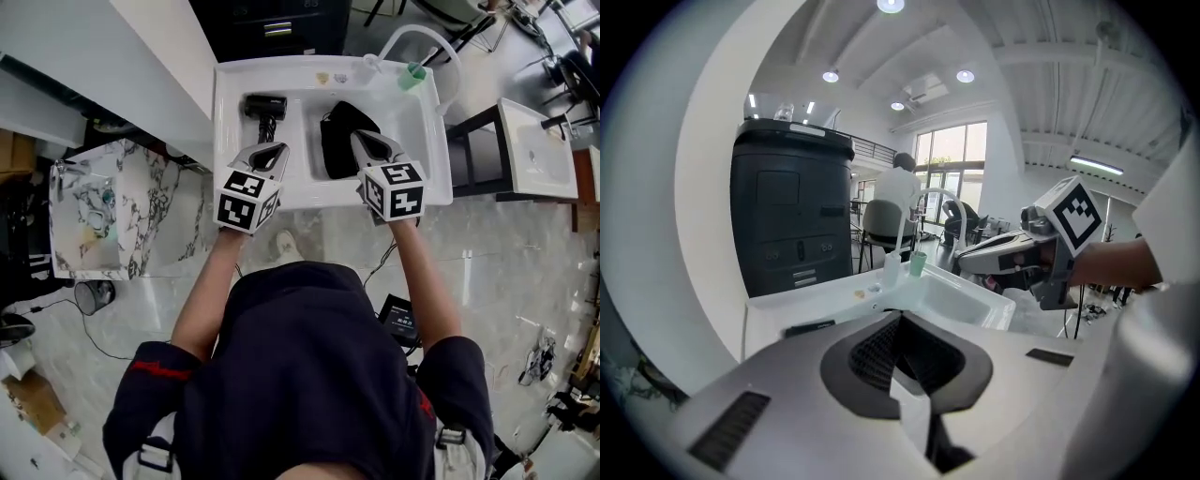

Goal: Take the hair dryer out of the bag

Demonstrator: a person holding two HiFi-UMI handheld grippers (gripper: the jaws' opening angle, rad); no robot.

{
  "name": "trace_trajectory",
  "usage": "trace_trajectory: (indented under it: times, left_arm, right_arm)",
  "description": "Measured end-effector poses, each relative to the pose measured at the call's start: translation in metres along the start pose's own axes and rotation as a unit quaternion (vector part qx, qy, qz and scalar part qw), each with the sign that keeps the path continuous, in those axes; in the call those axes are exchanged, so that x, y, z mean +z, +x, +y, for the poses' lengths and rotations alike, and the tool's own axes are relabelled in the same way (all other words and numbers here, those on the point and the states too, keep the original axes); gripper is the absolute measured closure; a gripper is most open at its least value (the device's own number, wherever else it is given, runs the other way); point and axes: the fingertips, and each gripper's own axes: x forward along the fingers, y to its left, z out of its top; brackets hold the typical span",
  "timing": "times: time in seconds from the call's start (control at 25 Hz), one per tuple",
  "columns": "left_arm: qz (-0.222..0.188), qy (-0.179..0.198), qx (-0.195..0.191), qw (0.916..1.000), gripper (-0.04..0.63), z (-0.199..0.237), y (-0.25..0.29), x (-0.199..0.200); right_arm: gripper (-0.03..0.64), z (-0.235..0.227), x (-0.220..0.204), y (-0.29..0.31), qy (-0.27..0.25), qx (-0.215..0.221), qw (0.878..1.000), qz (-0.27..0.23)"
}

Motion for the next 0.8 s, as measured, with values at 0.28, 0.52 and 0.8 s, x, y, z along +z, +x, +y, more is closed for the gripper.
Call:
trace_trajectory:
  times: [0.28,0.52,0.8]
  left_arm:
    - [-0.027,-0.01,0.0,0.9996,0.581,-0.042,-0.011,0.02]
    - [-0.043,-0.021,0.007,0.9988,0.581,-0.078,-0.023,0.027]
    - [-0.059,-0.007,0.021,0.998,0.581,-0.111,-0.04,0.032]
  right_arm:
    - [0.577,-0.002,0.015,-0.049,-0.009,0.008,0.999,-0.038]
    - [0.581,-0.002,0.016,-0.087,-0.01,0.017,0.998,-0.058]
    - [0.583,0.006,0.018,-0.121,-0.015,0.037,0.995,-0.086]
